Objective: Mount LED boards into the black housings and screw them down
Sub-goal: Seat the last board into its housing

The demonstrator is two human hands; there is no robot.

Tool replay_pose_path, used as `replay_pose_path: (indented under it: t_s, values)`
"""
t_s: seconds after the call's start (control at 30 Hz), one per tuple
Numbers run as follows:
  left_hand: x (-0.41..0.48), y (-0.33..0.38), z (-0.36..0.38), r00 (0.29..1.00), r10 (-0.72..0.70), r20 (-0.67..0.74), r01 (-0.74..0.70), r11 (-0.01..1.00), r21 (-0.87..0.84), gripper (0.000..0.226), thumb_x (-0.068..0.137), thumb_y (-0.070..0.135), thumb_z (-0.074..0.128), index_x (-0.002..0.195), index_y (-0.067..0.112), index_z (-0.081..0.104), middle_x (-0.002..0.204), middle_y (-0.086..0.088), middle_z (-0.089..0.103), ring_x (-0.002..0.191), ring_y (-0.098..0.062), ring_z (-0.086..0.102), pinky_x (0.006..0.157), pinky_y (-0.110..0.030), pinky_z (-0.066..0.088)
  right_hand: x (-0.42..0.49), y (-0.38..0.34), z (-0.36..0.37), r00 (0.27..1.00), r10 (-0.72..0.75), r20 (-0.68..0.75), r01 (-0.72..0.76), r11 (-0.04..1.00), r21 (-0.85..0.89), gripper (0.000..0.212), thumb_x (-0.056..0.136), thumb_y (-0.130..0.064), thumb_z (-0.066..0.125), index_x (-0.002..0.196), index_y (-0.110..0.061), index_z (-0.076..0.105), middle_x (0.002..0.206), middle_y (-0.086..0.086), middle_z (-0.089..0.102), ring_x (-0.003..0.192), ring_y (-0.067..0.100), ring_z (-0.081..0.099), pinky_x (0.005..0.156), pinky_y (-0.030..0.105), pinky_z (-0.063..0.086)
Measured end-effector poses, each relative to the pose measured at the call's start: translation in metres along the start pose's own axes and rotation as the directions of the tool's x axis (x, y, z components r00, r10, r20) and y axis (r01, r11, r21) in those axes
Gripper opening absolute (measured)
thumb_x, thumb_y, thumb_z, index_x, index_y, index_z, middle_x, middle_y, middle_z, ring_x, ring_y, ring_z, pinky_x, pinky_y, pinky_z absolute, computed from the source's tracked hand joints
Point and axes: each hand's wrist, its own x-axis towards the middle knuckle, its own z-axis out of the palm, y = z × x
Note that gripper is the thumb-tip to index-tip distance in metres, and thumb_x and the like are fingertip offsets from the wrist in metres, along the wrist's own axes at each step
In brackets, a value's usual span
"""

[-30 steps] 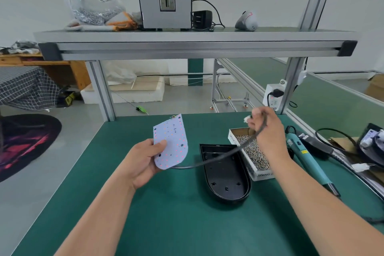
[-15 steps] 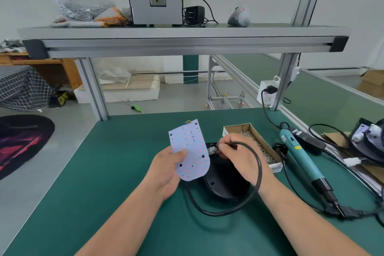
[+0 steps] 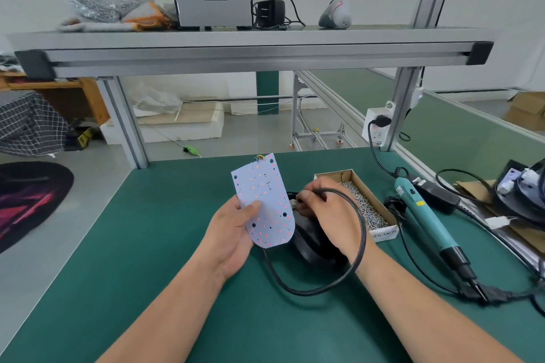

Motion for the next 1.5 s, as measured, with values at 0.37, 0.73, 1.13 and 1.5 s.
replay_pose_path:
  t_s: [0.37,0.73,1.13,1.5]
  values:
    - [0.001,0.0,-0.005,0.997,-0.015,0.077,0.02,0.998,-0.065,0.042,0.104,0.012,0.057,0.146,0.008,0.059,0.143,-0.017,0.066,0.126,-0.035,0.068,0.094,-0.047,0.06,0.0,0.005,0.004,0.999,0.04,0.022,-0.04,0.999,0.018,0.01,0.102,-0.006,0.061,0.098,-0.012,0.069,0.089,0.012,0.079,0.086,0.031,0.078,0.091,0.055,0.061]
    - [-0.001,0.001,-0.002,0.982,0.033,0.186,-0.021,0.998,-0.065,0.05,0.098,0.017,0.066,0.146,0.006,0.059,0.148,-0.02,0.062,0.132,-0.037,0.063,0.103,-0.048,0.057,0.004,-0.01,-0.009,0.994,-0.098,0.039,0.105,0.948,-0.301,0.009,0.092,-0.024,0.068,0.094,-0.033,0.069,0.084,-0.011,0.075,0.08,0.006,0.07,0.076,0.027,0.052]
    - [0.0,-0.003,-0.003,0.984,0.033,0.174,-0.013,0.994,-0.112,0.05,0.096,0.016,0.068,0.144,0.004,0.06,0.143,-0.022,0.064,0.12,-0.036,0.069,0.093,-0.046,0.059,-0.013,-0.02,0.005,0.977,-0.198,0.083,0.215,0.905,-0.367,0.007,0.095,-0.024,0.066,0.096,-0.031,0.067,0.09,-0.014,0.071,0.086,0.002,0.065,0.067,0.018,0.045]
    - [0.0,-0.003,-0.004,0.988,0.027,0.151,-0.015,0.996,-0.083,0.053,0.096,0.018,0.067,0.145,0.001,0.059,0.146,-0.023,0.062,0.126,-0.038,0.066,0.098,-0.045,0.058,-0.012,-0.018,0.004,0.99,-0.108,0.092,0.134,0.924,-0.359,0.009,0.088,-0.022,0.075,0.083,-0.025,0.067,0.079,-0.009,0.071,0.074,0.008,0.063,0.064,0.027,0.048]
